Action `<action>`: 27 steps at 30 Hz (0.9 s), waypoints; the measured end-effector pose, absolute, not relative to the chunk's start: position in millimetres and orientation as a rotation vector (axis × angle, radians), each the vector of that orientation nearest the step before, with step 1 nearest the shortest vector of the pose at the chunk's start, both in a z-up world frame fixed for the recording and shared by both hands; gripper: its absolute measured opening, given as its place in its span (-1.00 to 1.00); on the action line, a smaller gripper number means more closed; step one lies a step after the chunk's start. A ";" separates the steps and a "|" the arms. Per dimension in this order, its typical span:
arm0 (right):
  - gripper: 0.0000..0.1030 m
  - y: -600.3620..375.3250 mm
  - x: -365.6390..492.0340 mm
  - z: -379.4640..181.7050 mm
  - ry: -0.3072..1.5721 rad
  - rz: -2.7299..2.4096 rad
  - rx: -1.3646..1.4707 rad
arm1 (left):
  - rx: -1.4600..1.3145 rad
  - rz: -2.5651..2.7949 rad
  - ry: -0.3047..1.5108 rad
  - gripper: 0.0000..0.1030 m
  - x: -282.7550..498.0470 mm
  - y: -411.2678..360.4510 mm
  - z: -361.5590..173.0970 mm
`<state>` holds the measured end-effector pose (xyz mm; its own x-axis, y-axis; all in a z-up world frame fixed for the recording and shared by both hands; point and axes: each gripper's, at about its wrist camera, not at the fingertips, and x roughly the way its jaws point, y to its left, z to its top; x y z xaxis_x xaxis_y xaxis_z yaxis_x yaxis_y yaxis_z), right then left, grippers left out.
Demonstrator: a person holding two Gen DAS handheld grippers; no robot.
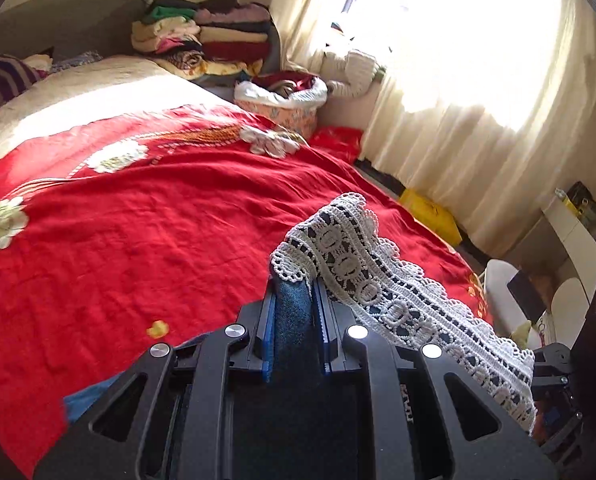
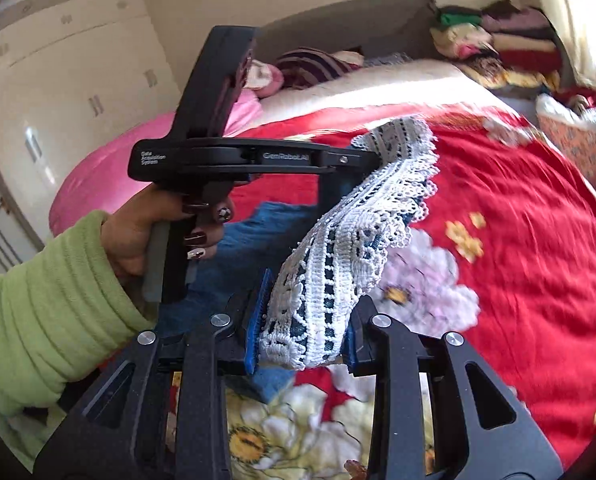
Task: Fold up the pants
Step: 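Lift the lace hem with both tools and fold it over toward the waistband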
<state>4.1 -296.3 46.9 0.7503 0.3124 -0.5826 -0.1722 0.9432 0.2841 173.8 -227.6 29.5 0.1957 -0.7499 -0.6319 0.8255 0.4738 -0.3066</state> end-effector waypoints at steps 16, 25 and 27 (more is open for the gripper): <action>-0.37 -136.5 16.1 -4.1 0.759 0.408 -0.361 | -0.398 -0.750 0.982 -0.06 204.6 -26.3 -21.1; -0.04 -122.3 -2.9 -3.6 0.686 0.374 -0.422 | -0.646 -0.780 1.059 0.34 199.1 -6.0 -45.8; -0.04 -116.0 -8.0 -3.4 0.680 0.382 -0.428 | -0.668 -0.782 1.058 0.40 196.6 -8.5 -45.7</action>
<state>-8.0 -116.0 -3.4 0.7153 0.1972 -0.6704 -0.4698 0.8459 -0.2524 196.6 -8.5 -45.7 0.2803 -0.8214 -0.4968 0.2336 0.5604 -0.7946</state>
